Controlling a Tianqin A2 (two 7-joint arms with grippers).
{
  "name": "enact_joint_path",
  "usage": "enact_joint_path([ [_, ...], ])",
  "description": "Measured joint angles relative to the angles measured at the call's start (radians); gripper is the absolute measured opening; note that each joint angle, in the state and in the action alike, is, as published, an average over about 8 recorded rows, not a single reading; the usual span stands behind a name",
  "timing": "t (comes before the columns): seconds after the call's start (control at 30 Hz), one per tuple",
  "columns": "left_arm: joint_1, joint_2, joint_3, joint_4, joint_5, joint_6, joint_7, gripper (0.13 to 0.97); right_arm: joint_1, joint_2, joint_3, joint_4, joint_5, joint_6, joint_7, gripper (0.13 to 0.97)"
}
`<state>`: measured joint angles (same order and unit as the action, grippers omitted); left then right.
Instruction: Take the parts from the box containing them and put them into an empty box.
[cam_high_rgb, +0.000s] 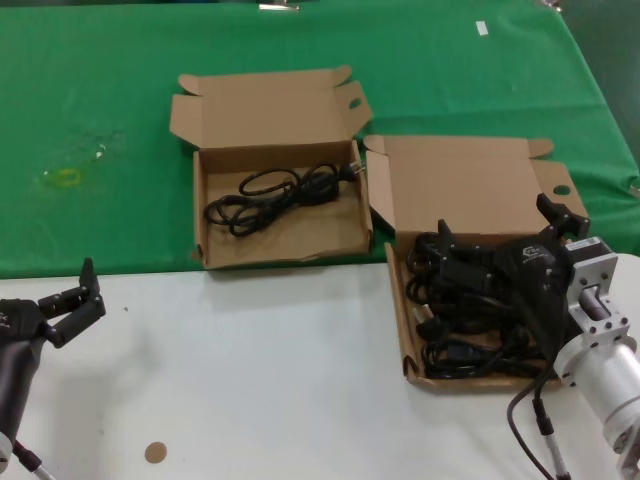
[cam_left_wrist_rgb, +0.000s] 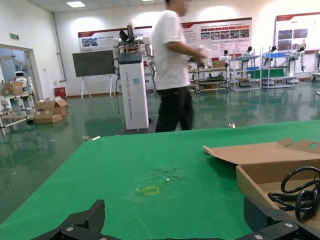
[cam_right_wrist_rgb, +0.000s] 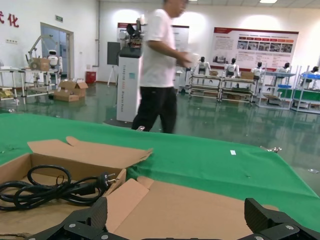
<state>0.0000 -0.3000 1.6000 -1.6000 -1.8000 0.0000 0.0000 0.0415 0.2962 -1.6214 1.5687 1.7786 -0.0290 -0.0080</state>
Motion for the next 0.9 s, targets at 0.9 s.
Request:
enact_joint_path([
  [0.9, 0.000, 0.000, 0.000, 0.000, 0.000, 0.000, 0.000, 0.966, 0.000, 0.000, 0.000, 0.000, 0.000, 0.000, 0.000, 0.966],
])
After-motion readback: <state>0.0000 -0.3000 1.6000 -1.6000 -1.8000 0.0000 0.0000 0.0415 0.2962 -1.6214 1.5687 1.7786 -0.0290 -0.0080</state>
